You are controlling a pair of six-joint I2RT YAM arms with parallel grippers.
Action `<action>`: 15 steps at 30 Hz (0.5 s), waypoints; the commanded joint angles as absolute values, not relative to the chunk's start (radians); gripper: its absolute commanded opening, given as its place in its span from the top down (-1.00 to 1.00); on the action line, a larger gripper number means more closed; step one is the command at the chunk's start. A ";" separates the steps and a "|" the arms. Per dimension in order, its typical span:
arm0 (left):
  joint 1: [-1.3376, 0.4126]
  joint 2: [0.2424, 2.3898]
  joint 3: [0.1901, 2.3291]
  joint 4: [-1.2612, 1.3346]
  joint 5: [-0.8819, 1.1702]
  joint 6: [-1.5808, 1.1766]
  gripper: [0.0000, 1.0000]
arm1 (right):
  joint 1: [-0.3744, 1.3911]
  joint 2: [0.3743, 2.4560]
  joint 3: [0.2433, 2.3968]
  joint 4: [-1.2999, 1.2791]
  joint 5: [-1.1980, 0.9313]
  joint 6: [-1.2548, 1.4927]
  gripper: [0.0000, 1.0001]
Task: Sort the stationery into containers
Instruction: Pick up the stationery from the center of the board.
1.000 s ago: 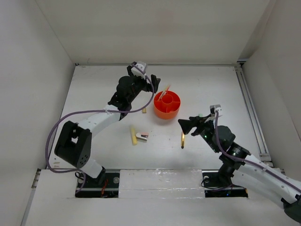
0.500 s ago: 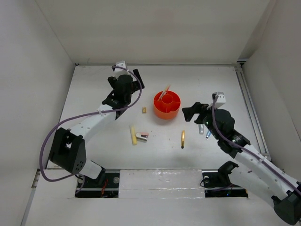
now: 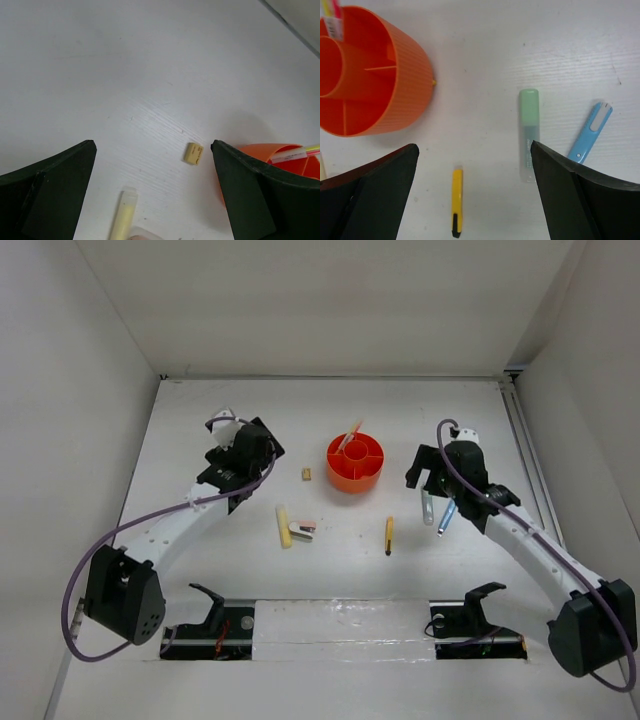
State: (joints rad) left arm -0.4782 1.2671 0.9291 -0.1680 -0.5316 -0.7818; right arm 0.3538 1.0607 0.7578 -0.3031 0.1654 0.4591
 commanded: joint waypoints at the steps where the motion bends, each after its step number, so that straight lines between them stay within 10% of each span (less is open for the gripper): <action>1: -0.500 1.221 0.913 -0.273 -0.581 -0.876 -1.00 | 0.344 1.087 0.798 -0.353 0.135 0.449 -1.00; 15: -0.525 1.052 0.827 -0.164 -0.459 -0.827 -1.00 | 0.276 1.354 0.870 -0.399 0.138 0.407 -0.92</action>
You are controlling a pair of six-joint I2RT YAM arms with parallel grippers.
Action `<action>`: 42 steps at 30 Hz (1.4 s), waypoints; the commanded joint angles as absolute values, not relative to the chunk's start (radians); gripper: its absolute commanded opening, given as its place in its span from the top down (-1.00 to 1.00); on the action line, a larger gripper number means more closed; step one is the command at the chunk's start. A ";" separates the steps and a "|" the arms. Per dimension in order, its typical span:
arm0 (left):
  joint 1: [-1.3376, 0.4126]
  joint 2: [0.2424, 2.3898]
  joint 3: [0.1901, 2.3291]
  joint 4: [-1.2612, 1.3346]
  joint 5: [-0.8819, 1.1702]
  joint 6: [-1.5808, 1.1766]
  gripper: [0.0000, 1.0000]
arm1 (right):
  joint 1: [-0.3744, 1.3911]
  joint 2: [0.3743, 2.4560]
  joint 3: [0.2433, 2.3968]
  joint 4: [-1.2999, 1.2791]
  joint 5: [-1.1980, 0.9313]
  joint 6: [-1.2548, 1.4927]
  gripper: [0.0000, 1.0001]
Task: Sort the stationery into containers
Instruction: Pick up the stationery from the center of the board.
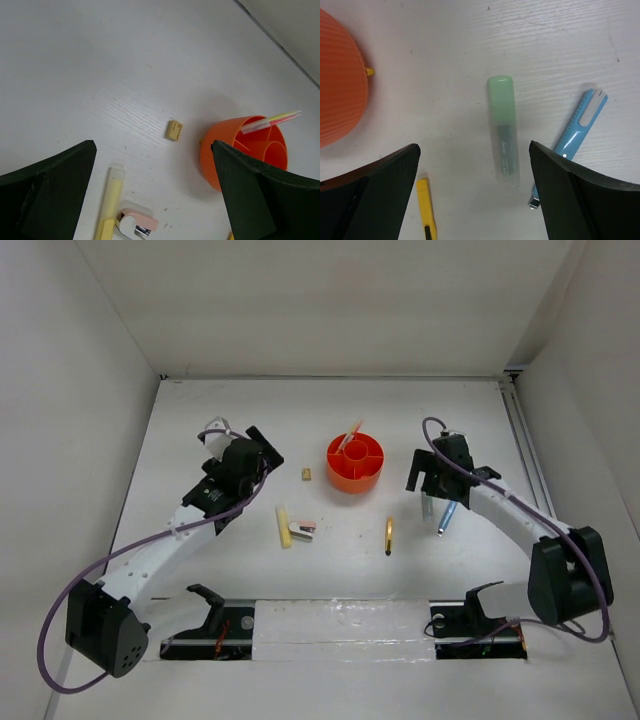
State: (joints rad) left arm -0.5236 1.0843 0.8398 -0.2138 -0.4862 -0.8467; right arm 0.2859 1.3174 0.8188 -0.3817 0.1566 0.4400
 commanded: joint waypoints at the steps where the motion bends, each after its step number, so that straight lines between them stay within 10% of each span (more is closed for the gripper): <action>1: -0.525 1.052 0.827 -0.147 -0.447 -0.818 -1.00 | 0.276 1.376 0.880 -0.399 0.129 0.407 -0.92; 14: -0.525 1.048 0.808 -0.118 -0.380 -0.798 -1.00 | 0.247 1.552 0.904 -0.482 0.045 0.417 -0.63; 18: -0.525 1.048 0.808 -0.118 -0.380 -0.788 -1.00 | 0.247 1.588 0.904 -0.494 -0.002 0.391 0.27; 24: -0.525 1.048 0.808 -0.109 -0.368 -0.788 -1.00 | 0.247 1.569 0.868 -0.485 -0.025 0.381 1.00; 33: -0.525 1.029 0.786 0.220 0.082 -0.706 -1.00 | 0.460 1.104 0.815 -0.290 0.022 0.393 1.00; 42: -0.525 1.140 0.819 0.481 0.480 -0.738 -1.00 | 0.739 1.115 0.911 -0.153 -0.019 0.433 1.00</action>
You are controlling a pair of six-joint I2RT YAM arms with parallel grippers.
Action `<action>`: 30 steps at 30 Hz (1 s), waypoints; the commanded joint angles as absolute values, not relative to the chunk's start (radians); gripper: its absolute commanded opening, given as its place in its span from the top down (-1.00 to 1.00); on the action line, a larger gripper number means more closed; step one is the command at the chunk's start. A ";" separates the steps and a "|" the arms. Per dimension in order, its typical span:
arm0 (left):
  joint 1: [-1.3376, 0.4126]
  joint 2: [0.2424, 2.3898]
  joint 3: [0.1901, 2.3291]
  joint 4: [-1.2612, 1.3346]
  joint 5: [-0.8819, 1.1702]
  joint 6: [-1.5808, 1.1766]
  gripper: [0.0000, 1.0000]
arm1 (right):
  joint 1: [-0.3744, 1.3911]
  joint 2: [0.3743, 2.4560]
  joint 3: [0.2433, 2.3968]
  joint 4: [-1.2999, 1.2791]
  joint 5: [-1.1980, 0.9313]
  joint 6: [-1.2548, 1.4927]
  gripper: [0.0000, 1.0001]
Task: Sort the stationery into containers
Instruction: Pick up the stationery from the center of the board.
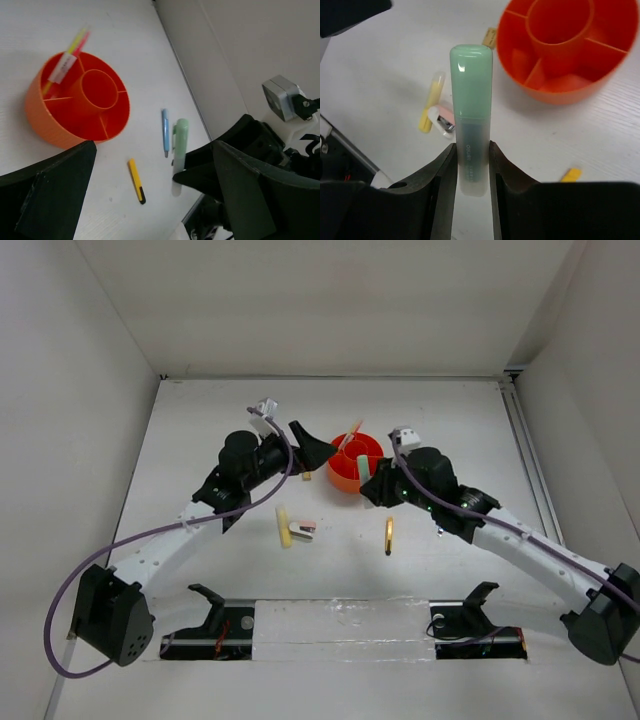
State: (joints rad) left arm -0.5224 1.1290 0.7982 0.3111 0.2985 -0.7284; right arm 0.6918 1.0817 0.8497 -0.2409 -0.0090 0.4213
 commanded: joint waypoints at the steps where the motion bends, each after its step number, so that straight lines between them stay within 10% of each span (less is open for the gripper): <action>1: -0.525 1.140 0.819 0.491 0.491 -0.738 -1.00 | 0.770 1.127 0.935 -0.153 -0.018 0.433 1.00; 11: -0.525 1.140 0.792 0.482 0.532 -0.727 -0.92 | 0.838 1.204 0.976 -0.012 -0.038 0.423 1.00; 24: -0.525 1.209 0.821 0.423 0.486 -0.718 -0.31 | 0.856 1.213 1.015 0.084 -0.097 0.423 1.00; 26: -0.525 1.218 0.833 0.423 0.465 -0.709 0.01 | 0.870 1.224 1.015 0.104 -0.107 0.423 1.00; 28: -0.525 1.241 0.850 0.388 0.413 -0.697 0.89 | 0.879 1.224 1.015 0.133 -0.116 0.423 1.00; 30: -0.525 1.261 0.876 0.386 0.402 -0.666 1.00 | 0.879 1.224 0.993 0.153 -0.107 0.423 0.79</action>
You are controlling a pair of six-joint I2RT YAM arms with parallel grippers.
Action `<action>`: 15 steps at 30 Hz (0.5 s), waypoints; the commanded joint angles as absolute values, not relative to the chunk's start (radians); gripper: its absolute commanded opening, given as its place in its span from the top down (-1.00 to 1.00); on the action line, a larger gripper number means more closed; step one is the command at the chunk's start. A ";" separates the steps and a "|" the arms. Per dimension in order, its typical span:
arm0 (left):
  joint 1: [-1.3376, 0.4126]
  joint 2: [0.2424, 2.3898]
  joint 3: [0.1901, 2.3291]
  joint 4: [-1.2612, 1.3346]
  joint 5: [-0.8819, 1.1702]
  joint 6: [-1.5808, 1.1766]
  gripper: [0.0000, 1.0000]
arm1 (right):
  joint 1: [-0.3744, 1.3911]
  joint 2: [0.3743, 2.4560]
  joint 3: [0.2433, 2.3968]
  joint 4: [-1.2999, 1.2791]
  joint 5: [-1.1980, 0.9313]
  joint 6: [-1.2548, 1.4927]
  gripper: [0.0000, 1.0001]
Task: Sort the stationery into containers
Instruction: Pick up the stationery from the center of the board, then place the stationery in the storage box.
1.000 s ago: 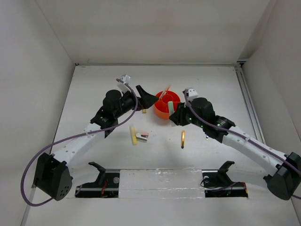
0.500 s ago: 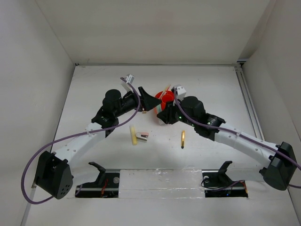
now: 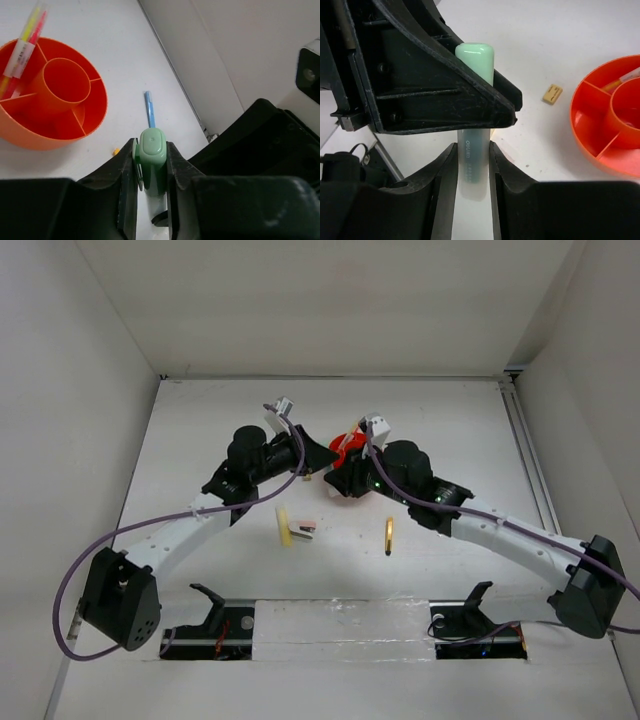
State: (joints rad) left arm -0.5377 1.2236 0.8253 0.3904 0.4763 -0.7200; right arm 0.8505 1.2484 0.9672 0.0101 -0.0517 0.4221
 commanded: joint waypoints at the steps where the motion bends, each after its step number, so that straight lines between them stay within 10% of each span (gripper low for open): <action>1: -0.525 1.275 0.885 0.387 0.414 -0.666 1.00 | 0.879 1.224 0.992 0.153 -0.107 0.423 0.63; 3: -0.525 1.275 0.885 0.429 0.414 -0.629 1.00 | 0.879 1.215 0.970 0.153 -0.075 0.411 0.04; 6: -0.525 1.284 0.885 0.497 0.390 -0.588 1.00 | 0.879 1.161 0.942 0.144 0.014 0.402 -0.32; 15: -0.525 1.399 0.792 0.856 0.299 -0.503 1.00 | 0.857 0.924 0.864 -0.073 0.275 0.356 -0.54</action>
